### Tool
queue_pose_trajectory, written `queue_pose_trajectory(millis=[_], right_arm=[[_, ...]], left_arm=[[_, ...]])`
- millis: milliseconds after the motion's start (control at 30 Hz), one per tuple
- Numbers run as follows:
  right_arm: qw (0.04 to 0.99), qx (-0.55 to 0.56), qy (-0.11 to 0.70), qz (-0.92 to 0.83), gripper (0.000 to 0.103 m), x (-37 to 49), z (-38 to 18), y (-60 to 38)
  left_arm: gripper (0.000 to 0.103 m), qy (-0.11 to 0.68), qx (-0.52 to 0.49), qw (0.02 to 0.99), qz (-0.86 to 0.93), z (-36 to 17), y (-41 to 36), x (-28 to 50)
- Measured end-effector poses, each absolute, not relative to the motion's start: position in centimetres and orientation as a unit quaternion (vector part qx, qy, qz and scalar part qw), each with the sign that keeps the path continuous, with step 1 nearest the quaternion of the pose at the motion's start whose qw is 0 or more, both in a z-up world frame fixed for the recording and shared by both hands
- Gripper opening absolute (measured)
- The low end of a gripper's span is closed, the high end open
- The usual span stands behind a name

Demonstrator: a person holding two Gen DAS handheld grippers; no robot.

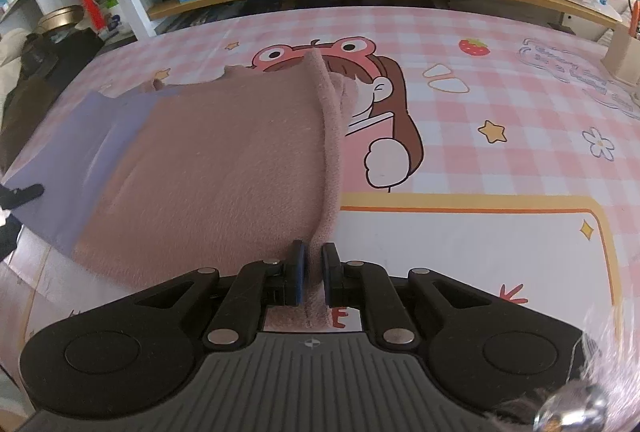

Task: Fold clothes
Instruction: 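Lift the lavender side with the left gripper and fold it over the pink side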

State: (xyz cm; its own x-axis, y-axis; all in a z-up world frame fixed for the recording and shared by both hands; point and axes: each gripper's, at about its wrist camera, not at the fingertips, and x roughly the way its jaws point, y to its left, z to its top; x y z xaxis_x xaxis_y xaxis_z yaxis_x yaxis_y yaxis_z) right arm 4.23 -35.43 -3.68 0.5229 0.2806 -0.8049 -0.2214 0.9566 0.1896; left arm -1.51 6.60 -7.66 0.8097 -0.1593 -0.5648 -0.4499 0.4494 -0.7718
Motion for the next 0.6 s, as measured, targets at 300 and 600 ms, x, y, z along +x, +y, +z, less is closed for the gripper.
queue_pose_trajectory(millis=[300, 600], right_arm=[[0.859, 0.038, 0.471, 0.198, 0.009, 4.8, -3.8, -36.7], [0.849, 0.038, 0.463, 0.253, 0.011, 5.4, -4.2, -37.9]], left_arm=[[0.011, 0.254, -0.401, 0.878, 0.061, -0.8, 1.8, -0.7], [0.012, 0.245, -0.281, 0.927, 0.044, 4.0, -5.2, 0.6]])
